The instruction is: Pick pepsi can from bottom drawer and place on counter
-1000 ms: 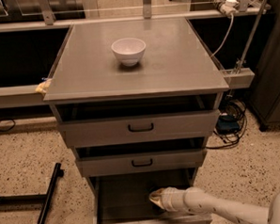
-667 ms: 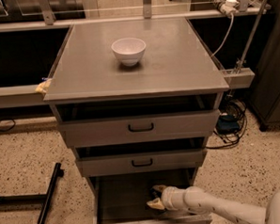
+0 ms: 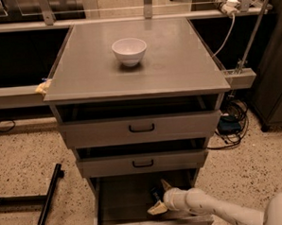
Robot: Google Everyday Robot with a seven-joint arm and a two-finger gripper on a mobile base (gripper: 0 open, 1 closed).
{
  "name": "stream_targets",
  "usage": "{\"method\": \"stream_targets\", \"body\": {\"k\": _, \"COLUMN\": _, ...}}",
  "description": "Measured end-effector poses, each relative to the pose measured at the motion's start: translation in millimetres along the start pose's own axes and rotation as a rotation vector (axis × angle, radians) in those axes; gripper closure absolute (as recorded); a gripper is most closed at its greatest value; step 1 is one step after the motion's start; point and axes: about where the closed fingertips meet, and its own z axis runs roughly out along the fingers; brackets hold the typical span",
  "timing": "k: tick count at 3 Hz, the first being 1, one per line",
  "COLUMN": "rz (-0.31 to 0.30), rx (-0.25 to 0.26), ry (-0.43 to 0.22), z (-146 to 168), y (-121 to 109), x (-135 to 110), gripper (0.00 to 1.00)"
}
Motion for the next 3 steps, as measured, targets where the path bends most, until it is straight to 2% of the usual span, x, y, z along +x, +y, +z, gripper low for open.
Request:
{"method": "stream_targets", "body": {"k": 1, "rz": -0.003, "rx": 0.024, "ry": 0.009, "z": 9.6, "y": -3.1, "x": 9.0, "gripper": 0.15}}
{"method": "stream_targets", "body": {"k": 3, "rz": 0.017, "rx": 0.051, "ry": 0.051, "z": 27.7, "y": -11.7, "x": 36.3, "gripper": 0.11}}
